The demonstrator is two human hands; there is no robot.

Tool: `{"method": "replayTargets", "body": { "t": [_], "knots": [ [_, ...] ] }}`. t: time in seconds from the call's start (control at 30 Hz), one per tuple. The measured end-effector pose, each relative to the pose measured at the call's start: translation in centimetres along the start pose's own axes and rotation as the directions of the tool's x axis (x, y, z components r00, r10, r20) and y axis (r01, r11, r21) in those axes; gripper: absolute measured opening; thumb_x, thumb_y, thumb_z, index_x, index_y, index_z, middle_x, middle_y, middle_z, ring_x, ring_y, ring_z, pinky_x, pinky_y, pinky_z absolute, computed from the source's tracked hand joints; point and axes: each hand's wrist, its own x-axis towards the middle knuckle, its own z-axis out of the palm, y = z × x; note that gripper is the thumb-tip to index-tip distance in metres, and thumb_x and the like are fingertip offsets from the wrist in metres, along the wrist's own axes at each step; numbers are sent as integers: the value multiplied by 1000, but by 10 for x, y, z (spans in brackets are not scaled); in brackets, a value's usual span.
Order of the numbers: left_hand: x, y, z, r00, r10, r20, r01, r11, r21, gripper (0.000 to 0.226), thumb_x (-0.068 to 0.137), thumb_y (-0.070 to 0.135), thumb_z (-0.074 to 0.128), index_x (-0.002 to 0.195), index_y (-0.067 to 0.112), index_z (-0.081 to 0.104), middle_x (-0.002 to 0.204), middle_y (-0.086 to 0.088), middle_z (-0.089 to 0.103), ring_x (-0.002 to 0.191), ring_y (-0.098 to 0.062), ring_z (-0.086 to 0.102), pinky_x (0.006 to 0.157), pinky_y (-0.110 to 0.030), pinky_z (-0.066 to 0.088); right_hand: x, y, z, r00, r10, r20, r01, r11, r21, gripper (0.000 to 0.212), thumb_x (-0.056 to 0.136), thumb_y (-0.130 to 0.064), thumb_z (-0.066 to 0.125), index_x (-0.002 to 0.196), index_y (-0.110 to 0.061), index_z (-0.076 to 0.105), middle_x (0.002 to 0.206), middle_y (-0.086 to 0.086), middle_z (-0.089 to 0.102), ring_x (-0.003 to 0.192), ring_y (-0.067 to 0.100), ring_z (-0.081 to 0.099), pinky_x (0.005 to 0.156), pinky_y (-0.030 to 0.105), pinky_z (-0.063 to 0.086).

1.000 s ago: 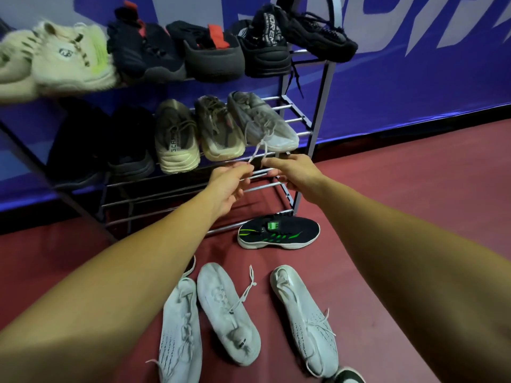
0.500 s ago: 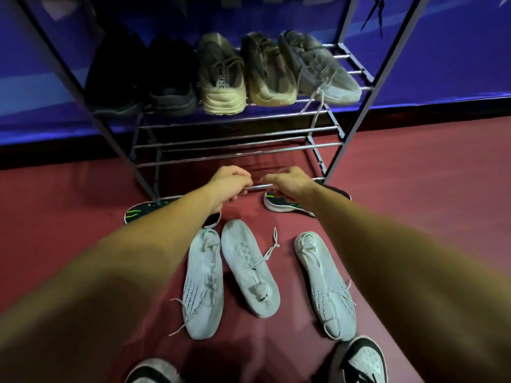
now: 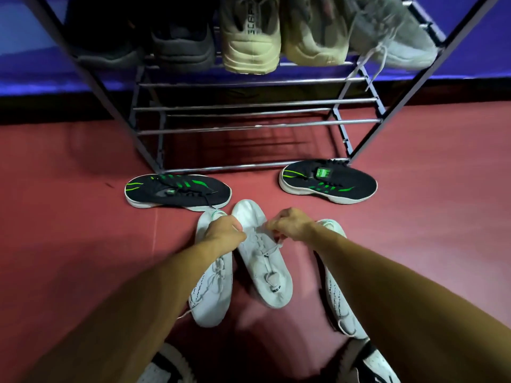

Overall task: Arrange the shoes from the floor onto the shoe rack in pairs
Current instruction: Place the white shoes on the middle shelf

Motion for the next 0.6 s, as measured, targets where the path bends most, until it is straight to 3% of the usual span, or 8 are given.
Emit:
{"method": "replayTargets", "body": {
  "t": [0.07, 0.13, 0.2, 0.27, 0.37, 0.47, 0.6],
  "knots": [
    [3, -4, 2, 1000, -5, -4, 5, 999, 37, 24, 85, 20, 68, 109, 20, 65, 105, 1, 66, 89, -16, 57, 68, -23, 40, 6, -1, 7, 999, 17, 27, -15, 999, -50, 39, 77, -47, 77, 66, -10, 70, 64, 7, 67, 56, 16, 60, 59, 24, 46],
    [6, -6, 4, 1000, -10, -8, 10, 996, 90, 27, 86, 24, 67, 113, 21, 63, 110, 1, 64, 93, -18, 57, 72, -23, 40, 12, -2, 13, 999, 37, 21, -35, 996, -88, 41, 77, -49, 77, 64, -11, 68, 60, 7, 66, 53, 16, 59, 66, 26, 50],
    [7, -7, 5, 999, 30, -20, -23, 965, 262, 27, 86, 27, 65, 113, 22, 61, 112, -1, 64, 94, -22, 59, 74, -27, 44, 19, -2, 16, 999, 48, -5, -49, 990, -136, 39, 78, -48, 75, 63, -13, 65, 62, 6, 67, 59, 18, 62, 73, 29, 54],
    [5, -9, 8, 994, 107, -31, -78, 865, 496, 27, 86, 33, 61, 110, 22, 56, 112, -6, 65, 97, -30, 63, 74, -33, 50, 21, 0, 17, 999, 43, -20, -47, 969, -244, 38, 79, -50, 73, 65, -16, 64, 68, 2, 69, 66, 18, 65, 73, 29, 55],
    [-1, -9, 16, 980, 199, -11, -142, 738, 660, 32, 91, 37, 56, 115, 16, 50, 112, -10, 65, 102, -34, 63, 67, -34, 42, 22, 7, 22, 999, 39, 28, -24, 920, -391, 38, 72, -54, 69, 85, -18, 68, 86, 2, 72, 85, 22, 69, 82, 34, 58],
    [-3, -5, 22, 980, 196, 22, -159, 721, 675, 38, 93, 36, 56, 120, 12, 45, 114, -14, 66, 104, -35, 63, 67, -35, 38, 18, 10, 29, 998, 24, 57, 2, 906, -423, 24, 76, -33, 63, 94, -17, 65, 89, 2, 72, 88, 23, 68, 81, 31, 57],
    [-3, -1, 22, 993, 116, 6, -99, 815, 571, 40, 90, 28, 63, 122, 13, 44, 114, -14, 64, 102, -35, 62, 72, -35, 45, 13, 8, 26, 1000, 11, 20, -2, 913, -407, 21, 80, -21, 61, 100, -13, 63, 101, 8, 73, 96, 26, 67, 73, 26, 50]
  ]
}}
